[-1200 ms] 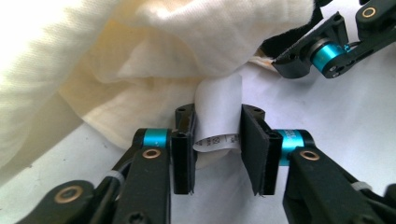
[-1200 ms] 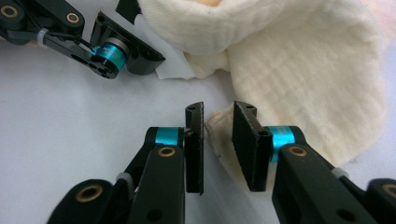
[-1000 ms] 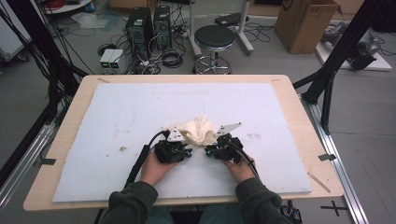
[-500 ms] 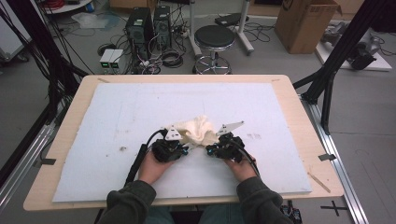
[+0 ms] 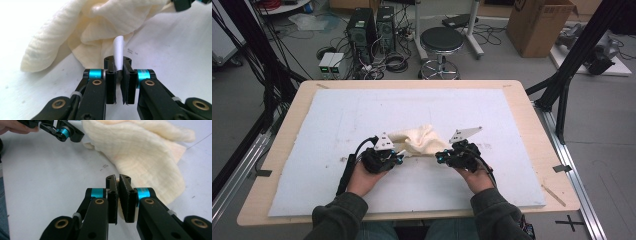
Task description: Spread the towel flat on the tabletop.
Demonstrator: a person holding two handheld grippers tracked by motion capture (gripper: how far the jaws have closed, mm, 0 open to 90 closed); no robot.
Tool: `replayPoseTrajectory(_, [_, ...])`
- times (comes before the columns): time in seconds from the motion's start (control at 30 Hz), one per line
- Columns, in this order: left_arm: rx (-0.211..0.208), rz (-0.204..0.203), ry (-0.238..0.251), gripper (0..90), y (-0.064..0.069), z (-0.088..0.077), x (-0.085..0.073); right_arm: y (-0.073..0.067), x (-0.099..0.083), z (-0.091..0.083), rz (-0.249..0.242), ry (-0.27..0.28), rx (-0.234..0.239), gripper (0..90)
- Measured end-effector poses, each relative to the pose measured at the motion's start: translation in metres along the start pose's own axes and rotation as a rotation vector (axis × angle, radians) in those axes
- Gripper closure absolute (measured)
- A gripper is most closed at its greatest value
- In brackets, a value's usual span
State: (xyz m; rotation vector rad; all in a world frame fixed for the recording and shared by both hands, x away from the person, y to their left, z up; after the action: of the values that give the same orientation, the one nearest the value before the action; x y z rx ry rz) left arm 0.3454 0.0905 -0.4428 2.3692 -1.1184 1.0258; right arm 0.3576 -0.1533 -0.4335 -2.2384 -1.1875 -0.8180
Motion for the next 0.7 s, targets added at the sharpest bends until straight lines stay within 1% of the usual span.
replayPoseTrajectory(0.07, [0.001, 0.001, 0.008, 83.4, -0.001, -0.005, -0.001, 0.0, 0.0, -0.006, -0.007, 0.011, -0.002, 85.2])
replayPoseTrajectory(0.17, [0.005, 0.006, 0.019, 83.4, -0.003, -0.013, -0.002, 0.001, 0.0, -0.01, -0.004, 0.021, 0.0, 85.2])
replayPoseTrajectory(0.2, [0.009, 0.011, 0.02, 83.4, -0.003, -0.016, -0.003, 0.001, 0.0, -0.012, -0.01, 0.028, -0.002, 85.2])
replayPoseTrajectory(0.3, [0.014, 0.015, 0.024, 83.4, -0.005, -0.021, -0.005, 0.0, 0.0, -0.018, -0.008, 0.04, 0.0, 85.2])
replayPoseTrajectory(0.47, [0.026, 0.024, 0.036, 83.3, -0.008, -0.033, -0.007, 0.0, -0.001, -0.03, -0.009, 0.067, -0.01, 85.1])
replayPoseTrajectory(0.6, [0.038, 0.033, 0.045, 83.4, -0.009, -0.041, -0.008, 0.0, -0.002, -0.035, -0.007, 0.073, -0.012, 85.1])
replayPoseTrajectory(0.63, [0.034, 0.038, 0.048, 83.4, -0.01, -0.044, -0.008, 0.0, -0.003, -0.037, -0.007, 0.076, -0.016, 85.2])
replayPoseTrajectory(0.7, [0.043, 0.039, 0.054, 83.4, -0.01, -0.049, -0.008, 0.0, -0.003, -0.04, -0.013, 0.084, -0.016, 85.2])
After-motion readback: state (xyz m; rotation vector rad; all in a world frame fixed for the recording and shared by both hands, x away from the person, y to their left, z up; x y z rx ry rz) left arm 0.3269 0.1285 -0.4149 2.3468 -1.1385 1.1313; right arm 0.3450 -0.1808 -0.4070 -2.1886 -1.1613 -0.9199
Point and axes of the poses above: each handheld gripper's, and its own axes: z roughly forward along the jaws, x roughly out of its top, y roughly to its right, the point moved 4 cm from there along z, roughly forward along the jaws, and after that the axes turned 5 degrees about -y, right-handed, at the moved point
